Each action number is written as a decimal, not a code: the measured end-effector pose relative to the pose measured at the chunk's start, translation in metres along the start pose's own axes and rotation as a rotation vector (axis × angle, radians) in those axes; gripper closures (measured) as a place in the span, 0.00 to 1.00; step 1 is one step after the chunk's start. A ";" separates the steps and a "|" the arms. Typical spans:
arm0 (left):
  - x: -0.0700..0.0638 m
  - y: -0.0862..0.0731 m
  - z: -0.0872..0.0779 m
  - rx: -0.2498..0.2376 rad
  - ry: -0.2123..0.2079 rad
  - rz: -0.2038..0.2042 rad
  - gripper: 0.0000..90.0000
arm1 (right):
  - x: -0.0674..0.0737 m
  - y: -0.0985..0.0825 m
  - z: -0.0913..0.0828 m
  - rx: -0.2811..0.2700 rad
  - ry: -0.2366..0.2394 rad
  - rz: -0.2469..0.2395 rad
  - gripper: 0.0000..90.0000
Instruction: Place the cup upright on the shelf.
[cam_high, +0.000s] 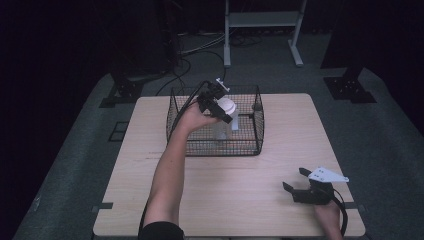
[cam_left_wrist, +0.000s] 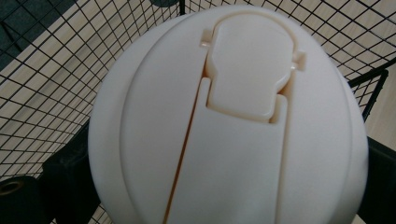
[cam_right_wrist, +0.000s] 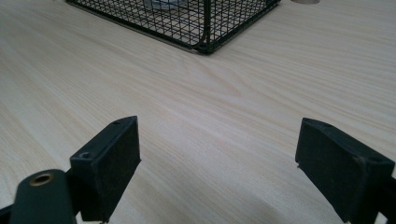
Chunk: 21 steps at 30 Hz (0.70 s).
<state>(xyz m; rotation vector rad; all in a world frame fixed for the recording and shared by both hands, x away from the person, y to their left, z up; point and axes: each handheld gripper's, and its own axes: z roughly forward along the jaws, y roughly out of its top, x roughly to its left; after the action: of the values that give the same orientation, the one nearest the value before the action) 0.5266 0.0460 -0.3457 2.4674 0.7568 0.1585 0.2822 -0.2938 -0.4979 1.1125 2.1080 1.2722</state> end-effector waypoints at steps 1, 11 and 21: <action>0.000 0.000 0.000 -0.001 0.000 0.001 0.04 | 0.000 0.000 0.000 0.000 0.000 0.000 0.14; 0.000 -0.003 -0.003 -0.001 -0.009 0.001 0.02 | 0.000 0.000 0.000 -0.001 0.001 0.002 0.14; -0.001 -0.004 -0.011 -0.029 0.014 0.012 0.00 | 0.000 0.000 0.000 0.005 0.001 0.001 0.14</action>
<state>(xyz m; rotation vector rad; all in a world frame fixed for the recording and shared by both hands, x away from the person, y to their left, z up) 0.5208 0.0532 -0.3387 2.4458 0.7404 0.1904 0.2823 -0.2934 -0.4978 1.1153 2.1126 1.2693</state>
